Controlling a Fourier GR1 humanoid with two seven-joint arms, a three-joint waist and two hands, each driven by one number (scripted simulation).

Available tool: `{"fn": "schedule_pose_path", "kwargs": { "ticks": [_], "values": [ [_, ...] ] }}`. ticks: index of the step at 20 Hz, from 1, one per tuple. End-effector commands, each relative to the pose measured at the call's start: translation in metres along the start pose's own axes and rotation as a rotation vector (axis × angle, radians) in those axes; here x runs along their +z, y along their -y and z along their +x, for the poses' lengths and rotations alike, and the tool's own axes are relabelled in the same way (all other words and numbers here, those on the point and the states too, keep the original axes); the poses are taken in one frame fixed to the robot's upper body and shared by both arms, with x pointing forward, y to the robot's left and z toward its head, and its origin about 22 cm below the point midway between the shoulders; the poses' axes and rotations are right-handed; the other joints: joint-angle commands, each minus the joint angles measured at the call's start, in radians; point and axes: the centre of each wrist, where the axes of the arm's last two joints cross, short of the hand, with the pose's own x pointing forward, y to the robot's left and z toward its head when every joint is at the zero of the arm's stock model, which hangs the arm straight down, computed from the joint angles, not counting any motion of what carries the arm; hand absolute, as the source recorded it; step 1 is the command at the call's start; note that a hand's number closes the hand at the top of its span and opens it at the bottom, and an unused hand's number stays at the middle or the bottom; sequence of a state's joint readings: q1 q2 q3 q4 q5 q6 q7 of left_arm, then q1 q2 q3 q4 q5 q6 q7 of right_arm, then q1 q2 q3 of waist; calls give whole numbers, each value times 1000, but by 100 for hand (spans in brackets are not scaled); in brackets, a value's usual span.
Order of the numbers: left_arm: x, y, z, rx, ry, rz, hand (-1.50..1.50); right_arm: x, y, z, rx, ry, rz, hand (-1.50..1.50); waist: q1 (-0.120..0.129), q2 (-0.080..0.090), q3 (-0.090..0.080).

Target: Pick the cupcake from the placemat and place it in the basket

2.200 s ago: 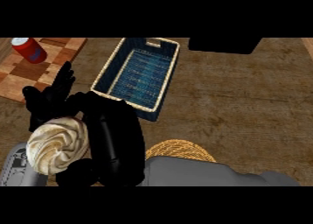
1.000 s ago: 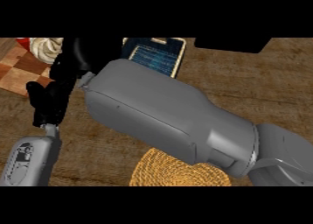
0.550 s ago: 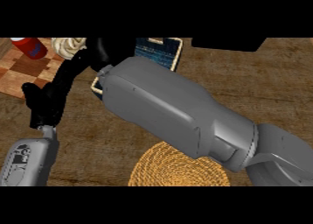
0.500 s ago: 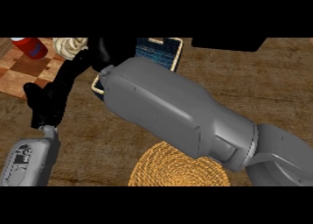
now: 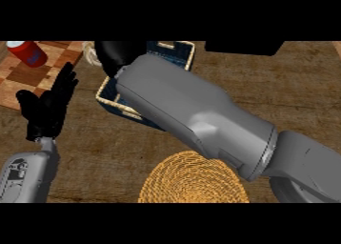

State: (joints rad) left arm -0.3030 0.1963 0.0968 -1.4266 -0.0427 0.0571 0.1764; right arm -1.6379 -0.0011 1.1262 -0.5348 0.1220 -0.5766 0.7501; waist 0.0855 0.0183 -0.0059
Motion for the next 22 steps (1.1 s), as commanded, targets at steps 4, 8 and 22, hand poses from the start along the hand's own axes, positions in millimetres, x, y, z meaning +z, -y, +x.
{"fn": "schedule_pose_path", "kwargs": {
  "ticks": [4,8,22],
  "values": [
    [-1,4,6,16,-1,3,0,-13,16,7,162,76,-28,150,8,1,2],
    [0,3,1,-1,18,-16,0,-15,9,-3,173,45,-26,150,23,8,1],
    [-3,8,8,23,16,-37,0,-25,2,-30,253,-55,225,150,25,12,2]
  ]
}}
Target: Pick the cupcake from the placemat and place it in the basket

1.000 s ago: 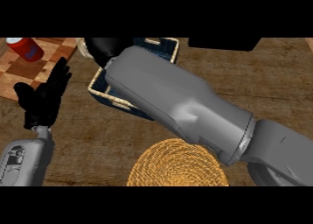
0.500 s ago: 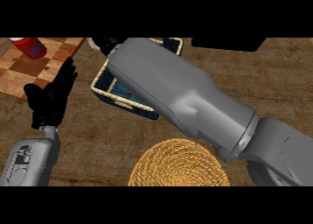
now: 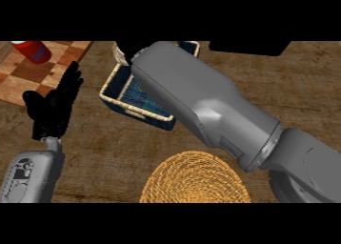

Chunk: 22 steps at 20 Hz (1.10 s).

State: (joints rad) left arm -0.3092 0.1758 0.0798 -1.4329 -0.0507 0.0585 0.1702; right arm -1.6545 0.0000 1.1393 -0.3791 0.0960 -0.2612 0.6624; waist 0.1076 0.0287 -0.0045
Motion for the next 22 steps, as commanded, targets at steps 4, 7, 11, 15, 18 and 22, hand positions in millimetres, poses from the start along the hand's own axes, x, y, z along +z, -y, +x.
{"fn": "schedule_pose_path", "kwargs": {
  "ticks": [4,7,11,15,18,22],
  "values": [
    [-1,3,2,-6,19,-1,0,-1,-10,-7,-3,-22,-1,150,4,0,0],
    [-2,-9,2,-2,1,-4,0,-5,-16,-17,40,-6,9,150,-1,2,0],
    [9,8,1,-9,-21,4,0,-7,-20,-22,72,-13,37,150,-5,-4,2],
    [4,-14,-9,4,-17,0,0,-8,-31,-32,89,-25,42,150,0,5,0],
    [2,-1,5,0,-7,10,0,-12,-32,-41,88,-9,46,150,-5,4,2],
    [-4,11,1,2,0,-7,0,-5,-28,-26,77,-32,104,150,2,4,1]
  ]
}}
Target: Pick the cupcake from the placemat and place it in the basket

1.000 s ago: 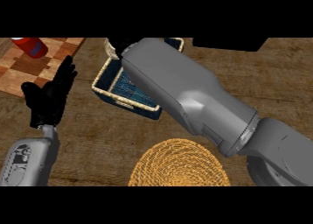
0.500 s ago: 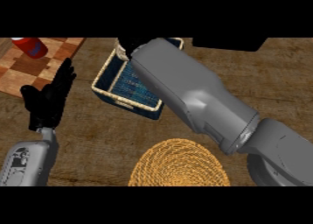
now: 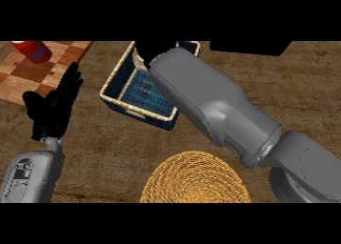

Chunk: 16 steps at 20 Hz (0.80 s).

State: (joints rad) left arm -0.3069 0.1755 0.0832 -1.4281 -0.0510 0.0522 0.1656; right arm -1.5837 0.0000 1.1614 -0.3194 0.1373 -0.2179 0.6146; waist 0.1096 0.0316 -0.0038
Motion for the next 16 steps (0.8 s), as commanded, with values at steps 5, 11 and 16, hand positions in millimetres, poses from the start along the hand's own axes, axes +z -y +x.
{"fn": "schedule_pose_path", "kwargs": {
  "ticks": [5,11,16],
  "values": [
    [-2,10,9,-1,15,-2,0,-2,-7,-8,-5,-7,84,150,-5,-4,1],
    [3,-1,3,-2,3,-8,0,-5,-24,-22,-50,-54,139,150,10,2,1],
    [0,6,-1,-7,20,0,0,1,-16,-8,-3,-132,215,150,13,-2,0]
  ]
}}
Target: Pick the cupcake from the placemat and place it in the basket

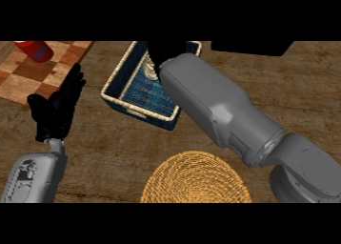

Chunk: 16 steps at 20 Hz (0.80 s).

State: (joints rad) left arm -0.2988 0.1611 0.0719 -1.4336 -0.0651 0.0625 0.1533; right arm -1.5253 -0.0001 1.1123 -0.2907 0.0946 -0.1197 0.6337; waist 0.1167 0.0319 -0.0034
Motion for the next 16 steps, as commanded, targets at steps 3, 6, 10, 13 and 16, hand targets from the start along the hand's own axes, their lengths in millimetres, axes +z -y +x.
{"fn": "schedule_pose_path", "kwargs": {
  "ticks": [3,6,10,13,16],
  "values": [
    [-5,-8,1,4,-12,-3,0,-2,5,-1,-12,-89,29,150,-9,-1,0],
    [0,-8,0,-3,-16,0,0,-4,-8,-9,-111,-75,-39,-150,-10,0,1],
    [-4,-15,3,-24,-9,-7,0,7,13,12,-311,-44,-139,-150,-9,-4,1],
    [1,-4,0,3,-16,8,0,9,12,12,-434,-55,-173,-150,-16,-9,2],
    [4,-23,-6,-5,-17,36,0,0,36,6,-568,-75,-250,-150,-39,-10,3]
  ]
}}
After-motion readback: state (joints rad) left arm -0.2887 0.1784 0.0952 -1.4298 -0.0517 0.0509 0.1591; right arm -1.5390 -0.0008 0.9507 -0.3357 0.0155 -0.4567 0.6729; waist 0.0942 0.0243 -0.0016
